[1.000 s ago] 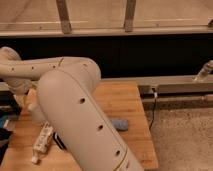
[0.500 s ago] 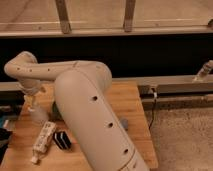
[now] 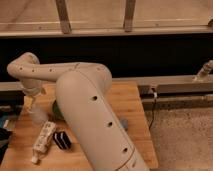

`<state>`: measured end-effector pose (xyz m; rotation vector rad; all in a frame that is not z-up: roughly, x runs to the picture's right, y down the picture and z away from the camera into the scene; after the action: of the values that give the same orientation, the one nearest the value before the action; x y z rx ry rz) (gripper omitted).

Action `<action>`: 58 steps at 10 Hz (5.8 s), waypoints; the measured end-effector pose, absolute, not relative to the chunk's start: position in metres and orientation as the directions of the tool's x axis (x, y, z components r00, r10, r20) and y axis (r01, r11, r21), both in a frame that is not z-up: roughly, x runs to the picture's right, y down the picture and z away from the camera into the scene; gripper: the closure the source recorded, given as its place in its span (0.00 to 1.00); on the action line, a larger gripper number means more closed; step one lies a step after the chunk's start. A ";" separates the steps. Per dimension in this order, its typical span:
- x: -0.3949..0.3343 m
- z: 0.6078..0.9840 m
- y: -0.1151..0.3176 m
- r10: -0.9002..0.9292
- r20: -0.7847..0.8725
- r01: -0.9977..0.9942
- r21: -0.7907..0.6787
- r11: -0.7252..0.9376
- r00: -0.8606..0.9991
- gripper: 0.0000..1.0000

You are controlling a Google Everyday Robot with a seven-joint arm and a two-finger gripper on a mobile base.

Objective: Place the ceramic cup over the eraser

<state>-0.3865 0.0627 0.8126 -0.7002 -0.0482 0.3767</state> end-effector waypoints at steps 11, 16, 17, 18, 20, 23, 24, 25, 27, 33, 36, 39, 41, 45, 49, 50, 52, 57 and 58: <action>-0.388 0.809 0.063 0.352 -0.079 -0.319 -0.637 0.702 0.933 0.34; -0.386 0.787 0.057 0.348 -0.044 -0.311 -0.565 0.764 0.936 0.34; -0.388 0.766 0.052 0.351 -0.021 -0.309 -0.529 0.790 0.936 0.34; -0.391 0.742 0.047 0.355 0.004 -0.307 -0.495 0.813 0.935 0.34; -0.391 0.728 0.044 0.355 0.021 -0.304 -0.471 0.828 0.935 0.34; -0.390 0.730 0.045 0.357 0.012 -0.309 -0.476 0.824 0.934 0.34; -0.390 0.735 0.049 0.355 0.000 -0.310 -0.483 0.819 0.935 0.34; -0.391 0.743 0.056 0.352 -0.010 -0.311 -0.491 0.814 0.936 0.34; -0.391 0.755 0.064 0.353 -0.028 -0.318 -0.504 0.803 0.935 0.34; -0.397 0.775 0.086 0.347 -0.059 -0.323 -0.535 0.781 0.936 0.34; -0.397 0.788 0.093 0.352 -0.081 -0.337 -0.547 0.767 0.933 0.34; -0.392 0.805 0.097 0.363 -0.105 -0.357 -0.558 0.750 0.926 0.34; -0.390 0.809 0.102 0.364 -0.116 -0.363 -0.565 0.741 0.924 0.35; -0.387 0.803 0.103 0.360 -0.130 -0.370 -0.547 0.751 0.924 0.71; -0.395 0.793 0.102 0.348 -0.109 -0.350 -0.534 0.769 0.931 1.00; -0.394 0.788 0.097 0.352 -0.103 -0.352 -0.523 0.776 0.930 1.00; -0.390 0.770 0.082 0.362 -0.096 -0.361 -0.489 0.794 0.927 1.00; -0.357 0.702 0.037 0.413 -0.075 -0.412 -0.344 0.844 0.908 1.00; -0.339 0.690 0.036 0.436 -0.071 -0.435 -0.315 0.844 0.897 1.00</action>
<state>-0.3395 0.0363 0.6897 -0.3320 -0.0033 0.4595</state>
